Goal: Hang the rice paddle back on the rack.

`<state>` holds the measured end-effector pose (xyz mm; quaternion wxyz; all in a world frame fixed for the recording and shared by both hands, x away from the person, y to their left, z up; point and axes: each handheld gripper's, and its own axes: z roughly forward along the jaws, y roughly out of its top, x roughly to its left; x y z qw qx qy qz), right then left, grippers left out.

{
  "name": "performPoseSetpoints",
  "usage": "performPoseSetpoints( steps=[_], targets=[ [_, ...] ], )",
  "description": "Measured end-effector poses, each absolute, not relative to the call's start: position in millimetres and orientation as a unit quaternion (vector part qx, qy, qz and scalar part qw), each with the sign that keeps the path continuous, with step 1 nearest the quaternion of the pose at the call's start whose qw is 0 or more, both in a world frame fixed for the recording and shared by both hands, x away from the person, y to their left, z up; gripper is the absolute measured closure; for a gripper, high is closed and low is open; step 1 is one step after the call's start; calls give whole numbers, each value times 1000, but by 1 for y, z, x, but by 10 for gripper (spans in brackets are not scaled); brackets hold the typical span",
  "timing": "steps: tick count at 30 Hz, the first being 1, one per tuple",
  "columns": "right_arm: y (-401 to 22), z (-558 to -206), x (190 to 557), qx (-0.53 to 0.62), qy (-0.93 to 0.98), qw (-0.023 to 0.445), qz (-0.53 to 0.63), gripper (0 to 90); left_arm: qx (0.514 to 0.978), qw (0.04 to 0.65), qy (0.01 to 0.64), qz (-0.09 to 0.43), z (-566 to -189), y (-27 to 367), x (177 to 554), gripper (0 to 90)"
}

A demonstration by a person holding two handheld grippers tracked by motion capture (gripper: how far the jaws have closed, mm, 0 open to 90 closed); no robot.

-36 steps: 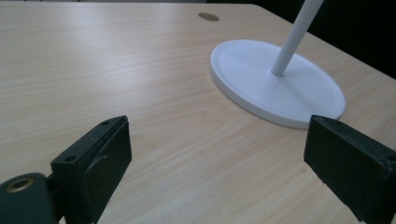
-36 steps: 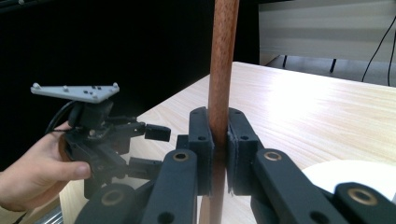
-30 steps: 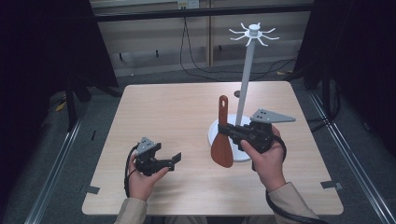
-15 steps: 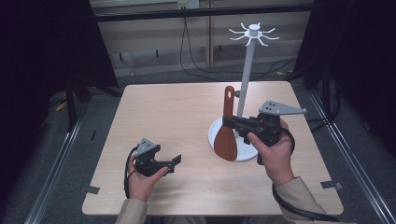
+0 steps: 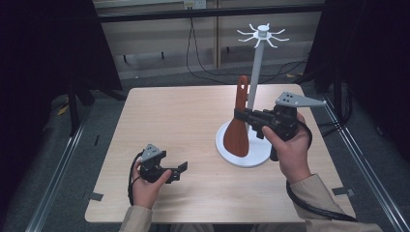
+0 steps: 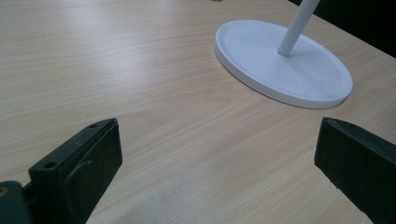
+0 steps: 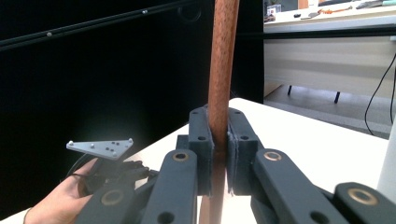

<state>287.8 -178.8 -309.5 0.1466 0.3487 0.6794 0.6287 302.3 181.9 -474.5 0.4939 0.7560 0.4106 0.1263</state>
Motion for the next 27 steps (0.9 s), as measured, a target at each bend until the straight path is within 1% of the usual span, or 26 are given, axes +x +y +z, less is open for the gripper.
performPoseSetpoints(
  steps=[9, 27],
  targets=[
    [-183, -300, 293, 344, 676, 148, 634, 830, 755, 494, 412, 124, -475, 184, 303, 8],
    [-193, -275, 304, 334, 664, 168, 648, 829, 753, 496, 413, 124, -475, 186, 304, 9]
  ],
)
